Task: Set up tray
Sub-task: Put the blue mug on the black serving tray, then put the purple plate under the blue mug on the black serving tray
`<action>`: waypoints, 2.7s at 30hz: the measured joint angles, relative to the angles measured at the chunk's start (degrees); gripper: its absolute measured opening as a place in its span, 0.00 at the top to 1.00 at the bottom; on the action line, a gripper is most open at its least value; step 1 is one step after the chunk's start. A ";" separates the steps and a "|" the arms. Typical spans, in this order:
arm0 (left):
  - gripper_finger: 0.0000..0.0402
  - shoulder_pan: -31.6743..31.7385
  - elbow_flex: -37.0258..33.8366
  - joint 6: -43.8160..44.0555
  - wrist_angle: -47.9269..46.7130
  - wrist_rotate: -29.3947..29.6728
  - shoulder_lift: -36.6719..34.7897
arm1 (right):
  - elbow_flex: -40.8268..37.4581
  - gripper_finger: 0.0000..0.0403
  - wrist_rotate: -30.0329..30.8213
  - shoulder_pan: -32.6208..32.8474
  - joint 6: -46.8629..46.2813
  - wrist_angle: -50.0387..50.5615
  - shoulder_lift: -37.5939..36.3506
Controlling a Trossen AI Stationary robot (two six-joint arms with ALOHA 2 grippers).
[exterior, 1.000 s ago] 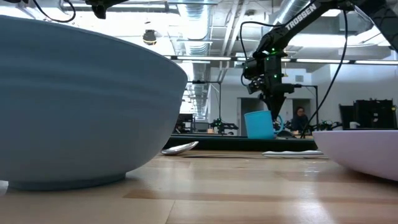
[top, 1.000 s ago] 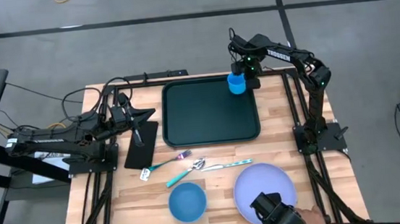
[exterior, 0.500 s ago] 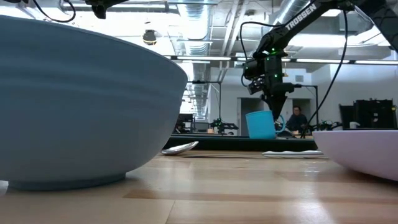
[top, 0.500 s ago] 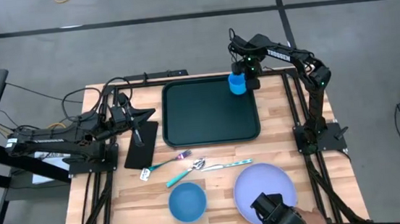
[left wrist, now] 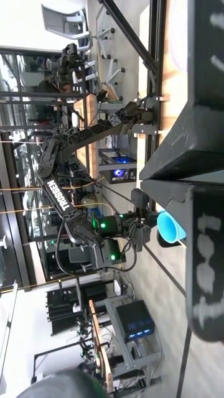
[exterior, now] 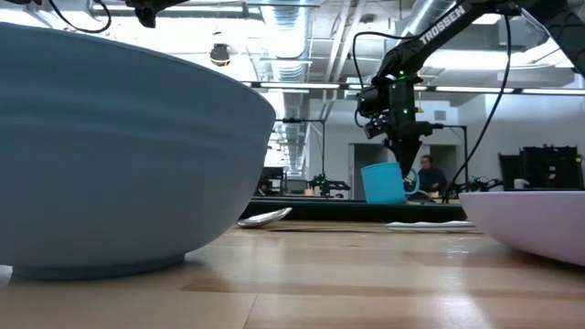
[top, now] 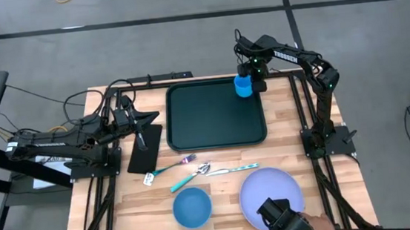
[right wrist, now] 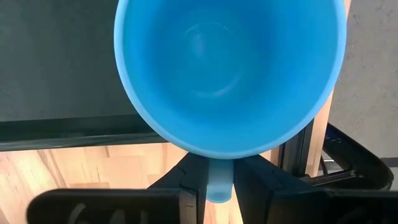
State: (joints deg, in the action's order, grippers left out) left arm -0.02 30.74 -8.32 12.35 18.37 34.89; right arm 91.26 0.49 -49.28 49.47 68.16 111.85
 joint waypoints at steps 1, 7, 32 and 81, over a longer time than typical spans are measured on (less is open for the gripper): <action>1.00 -0.01 0.00 0.00 0.00 -0.01 -0.01 | 0.00 0.86 0.00 0.00 0.00 0.00 0.00; 1.00 0.00 0.00 0.00 0.00 -0.01 -0.01 | 0.00 0.86 0.00 0.00 -0.11 -0.02 0.00; 1.00 -0.01 0.00 -0.03 0.01 -0.01 -0.02 | 0.00 0.86 0.01 0.11 -0.62 0.39 -0.02; 1.00 -0.01 0.00 -0.18 0.01 -0.02 0.00 | 5.31 0.60 9.24 2.28 -5.49 15.53 -0.17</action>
State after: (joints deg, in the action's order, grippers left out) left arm -0.03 30.74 -8.50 12.36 18.35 34.89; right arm 96.57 9.73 -47.00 43.98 83.69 111.68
